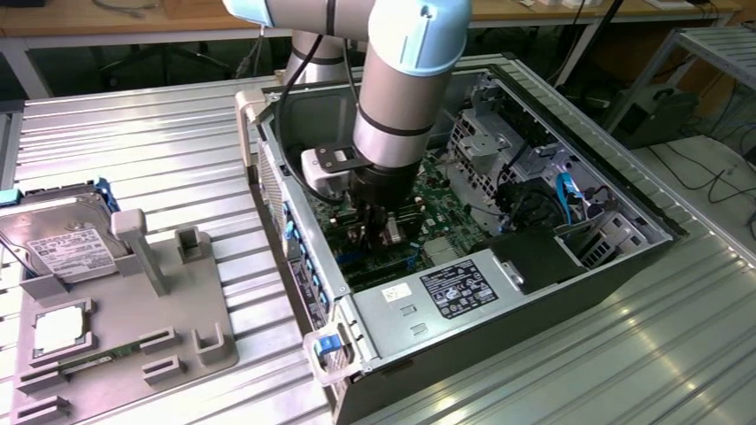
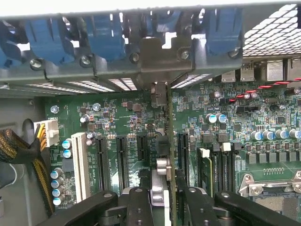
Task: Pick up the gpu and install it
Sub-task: 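Insert the gpu into the slot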
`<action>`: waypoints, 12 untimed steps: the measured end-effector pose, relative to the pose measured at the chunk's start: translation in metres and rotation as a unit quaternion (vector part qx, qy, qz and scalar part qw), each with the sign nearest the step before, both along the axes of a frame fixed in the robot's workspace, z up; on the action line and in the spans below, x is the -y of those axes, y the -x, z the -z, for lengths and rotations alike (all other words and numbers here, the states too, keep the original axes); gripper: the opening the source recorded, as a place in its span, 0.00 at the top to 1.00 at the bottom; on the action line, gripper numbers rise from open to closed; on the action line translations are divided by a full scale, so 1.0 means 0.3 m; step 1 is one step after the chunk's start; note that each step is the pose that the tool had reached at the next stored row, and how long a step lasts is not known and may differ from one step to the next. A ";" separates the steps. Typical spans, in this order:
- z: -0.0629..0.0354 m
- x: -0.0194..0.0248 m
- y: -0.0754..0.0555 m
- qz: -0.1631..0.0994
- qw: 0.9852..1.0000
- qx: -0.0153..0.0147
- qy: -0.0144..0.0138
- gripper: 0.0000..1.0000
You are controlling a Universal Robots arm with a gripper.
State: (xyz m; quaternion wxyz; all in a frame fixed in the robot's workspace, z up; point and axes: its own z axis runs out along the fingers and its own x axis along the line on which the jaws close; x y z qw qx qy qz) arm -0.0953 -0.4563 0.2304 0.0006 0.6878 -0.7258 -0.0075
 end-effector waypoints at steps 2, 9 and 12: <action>0.000 -0.003 0.000 0.000 1.000 0.000 0.000 0.70; 0.002 -0.010 0.000 0.000 1.000 0.000 0.002 0.70; 0.002 -0.010 0.000 0.000 1.000 0.000 0.002 0.70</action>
